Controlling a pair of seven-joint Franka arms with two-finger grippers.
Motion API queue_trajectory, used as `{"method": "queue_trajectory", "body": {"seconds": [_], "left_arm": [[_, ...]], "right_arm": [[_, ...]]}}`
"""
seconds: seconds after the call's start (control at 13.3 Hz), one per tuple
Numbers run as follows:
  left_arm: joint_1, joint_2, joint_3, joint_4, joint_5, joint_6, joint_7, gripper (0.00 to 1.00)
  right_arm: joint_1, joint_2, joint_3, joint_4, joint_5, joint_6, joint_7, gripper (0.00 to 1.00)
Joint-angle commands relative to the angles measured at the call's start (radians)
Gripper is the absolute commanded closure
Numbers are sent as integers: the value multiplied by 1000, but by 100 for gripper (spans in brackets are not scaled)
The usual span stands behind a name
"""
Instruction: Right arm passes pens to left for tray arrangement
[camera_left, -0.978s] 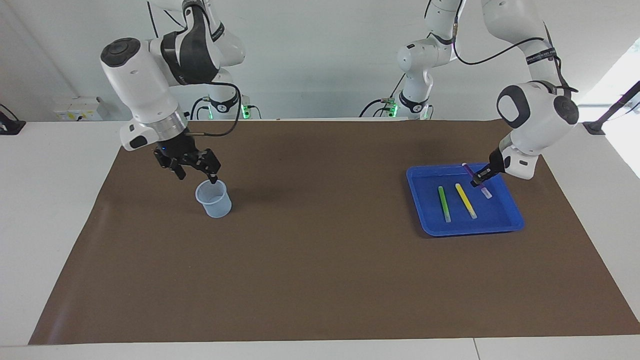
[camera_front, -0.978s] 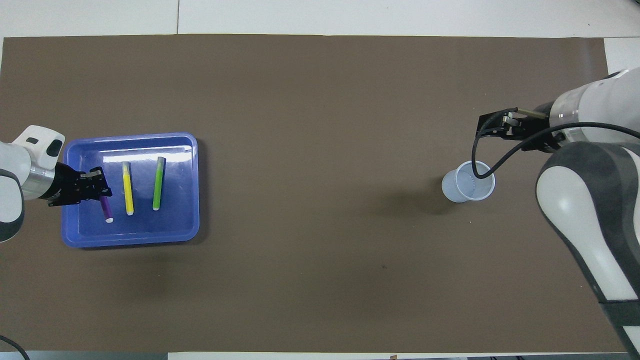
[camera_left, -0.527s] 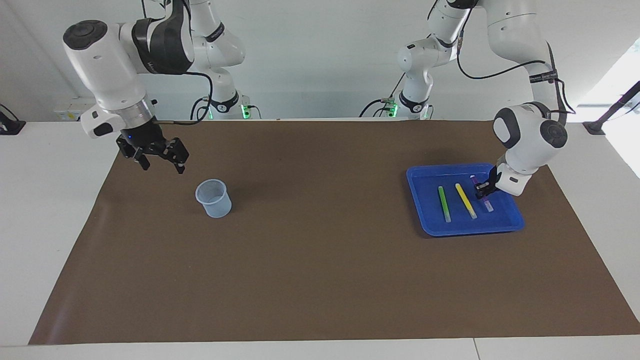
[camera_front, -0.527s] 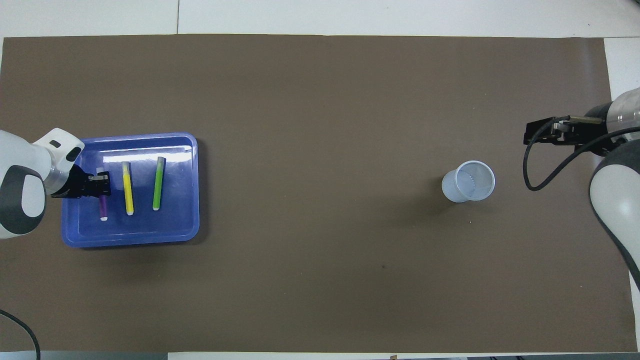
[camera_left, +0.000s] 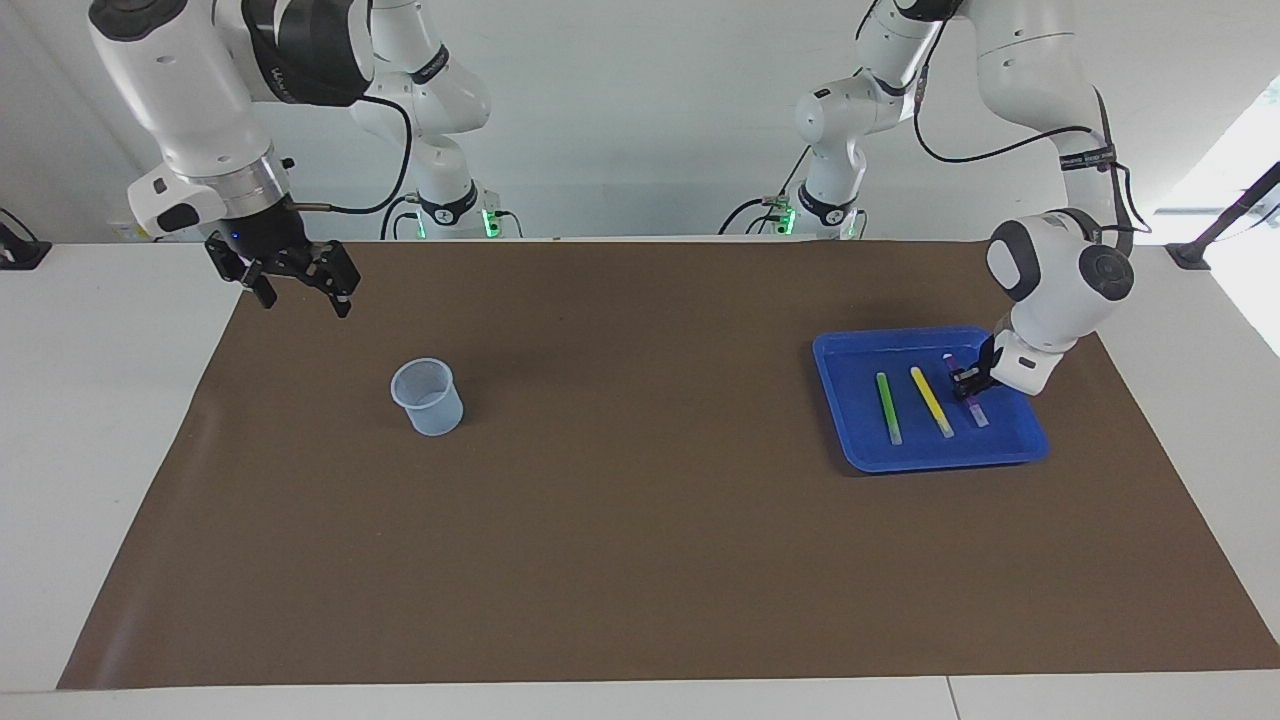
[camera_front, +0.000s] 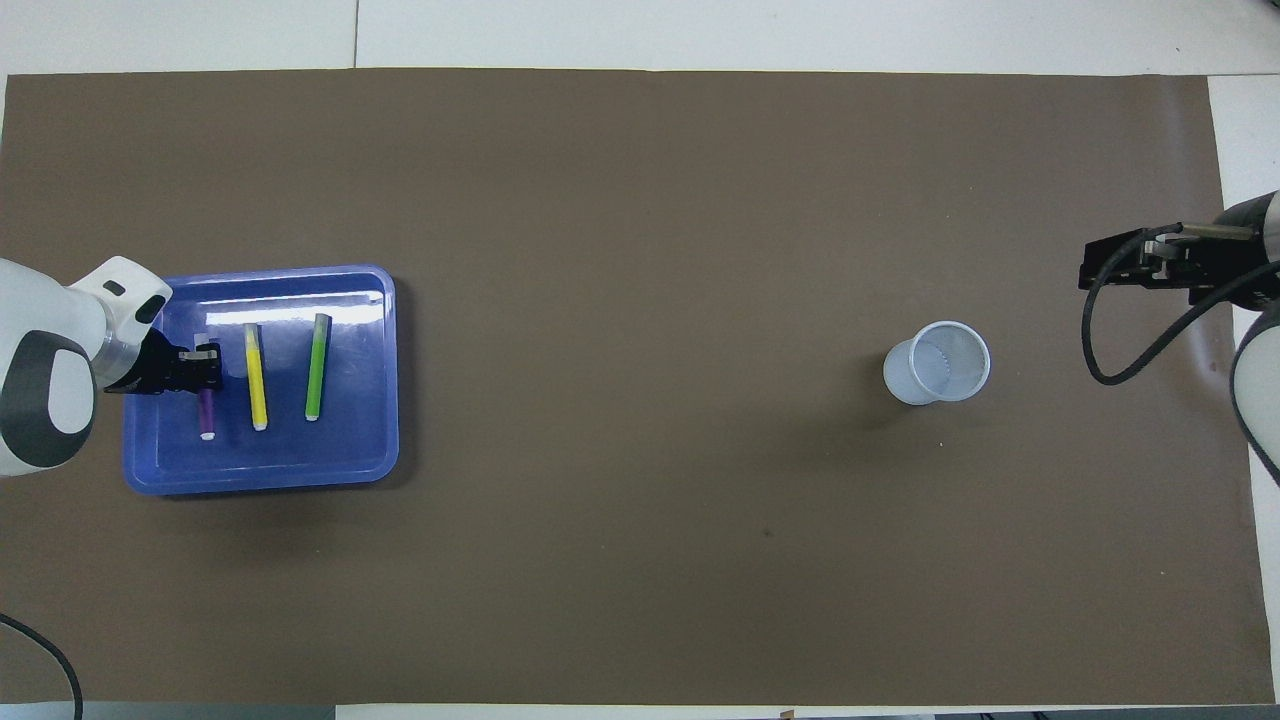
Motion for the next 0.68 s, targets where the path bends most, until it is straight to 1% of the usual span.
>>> {"method": "queue_trajectory", "body": {"seconds": [0.0, 0.6], "left_arm": [[30, 13, -9, 12, 18, 14, 35, 0], [32, 13, -9, 12, 16, 17, 34, 0]], "right_arm": [[-14, -20, 12, -6, -13, -22, -37, 0], [-11, -27, 22, -9, -15, -81, -47, 0]]}}
